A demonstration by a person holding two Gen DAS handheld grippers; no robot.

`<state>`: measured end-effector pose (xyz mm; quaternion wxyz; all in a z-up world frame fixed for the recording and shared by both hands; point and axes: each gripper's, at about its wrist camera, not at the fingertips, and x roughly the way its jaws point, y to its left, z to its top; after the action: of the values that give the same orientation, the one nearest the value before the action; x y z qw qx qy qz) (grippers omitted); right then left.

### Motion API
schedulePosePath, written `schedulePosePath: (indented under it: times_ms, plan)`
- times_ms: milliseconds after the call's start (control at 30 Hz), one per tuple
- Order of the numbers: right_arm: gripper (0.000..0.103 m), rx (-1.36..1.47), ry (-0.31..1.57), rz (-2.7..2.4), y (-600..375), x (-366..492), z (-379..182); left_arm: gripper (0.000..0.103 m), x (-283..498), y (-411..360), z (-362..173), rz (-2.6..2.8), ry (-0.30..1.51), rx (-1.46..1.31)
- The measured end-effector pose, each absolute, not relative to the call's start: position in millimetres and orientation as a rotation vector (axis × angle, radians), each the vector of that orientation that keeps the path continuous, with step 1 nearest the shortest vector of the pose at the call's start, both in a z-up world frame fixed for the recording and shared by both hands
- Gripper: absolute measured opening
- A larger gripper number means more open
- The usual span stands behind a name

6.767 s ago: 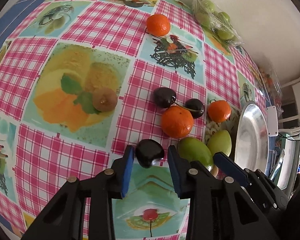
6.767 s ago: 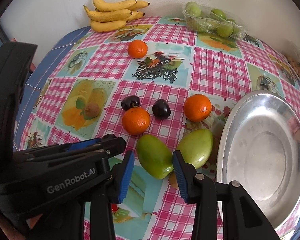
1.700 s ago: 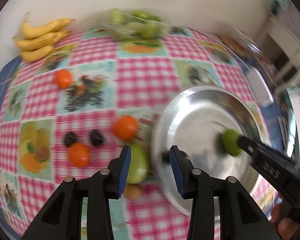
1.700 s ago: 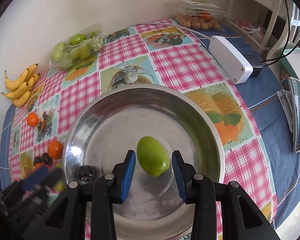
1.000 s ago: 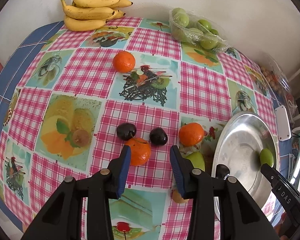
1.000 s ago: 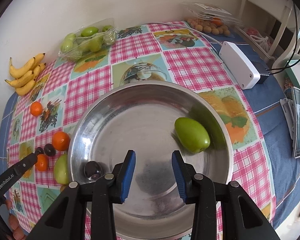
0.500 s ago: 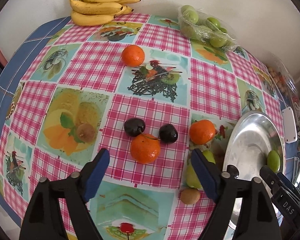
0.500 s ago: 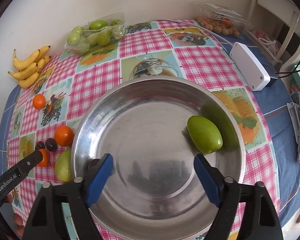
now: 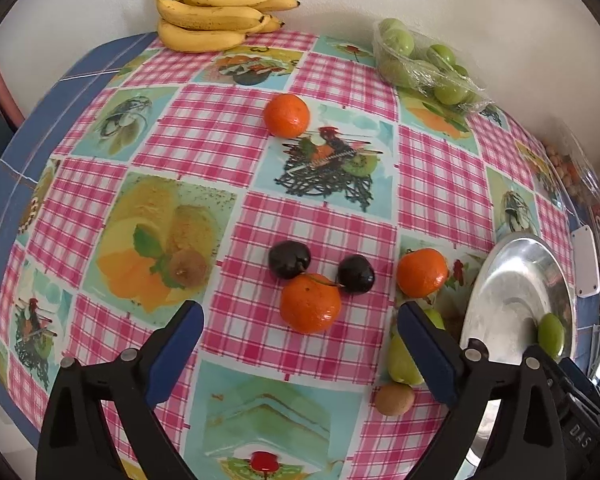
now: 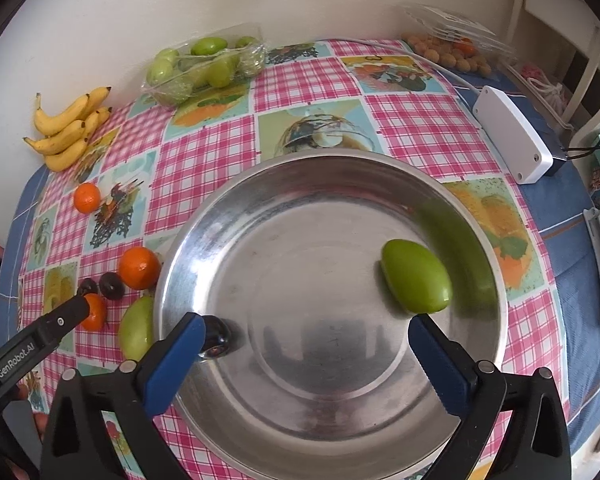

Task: Organize fruits
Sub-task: 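Withdraw both tools from the bowl toward the remaining fruit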

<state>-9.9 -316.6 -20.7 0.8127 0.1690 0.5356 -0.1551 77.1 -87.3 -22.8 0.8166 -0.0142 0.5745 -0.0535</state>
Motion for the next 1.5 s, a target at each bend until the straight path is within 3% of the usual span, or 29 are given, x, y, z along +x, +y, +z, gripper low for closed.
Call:
schedulePosePath:
  times_ms: [533, 1133, 1500]
  plan:
    - [0.103, 0.314, 1.122, -0.238, -280, -12, -14, 0.098, 71, -66, 0, -0.082, 1.103, 0.008]
    - [0.103, 0.300, 1.116, -0.082, -206, 11, -3, 0.098, 74, 23, -3, 0.009, 1.147, -0.147]
    - [0.102, 0.301, 1.172, -0.041, -177, 16, -9, 0.098, 74, 34, -14, -0.014, 1.201, -0.228]
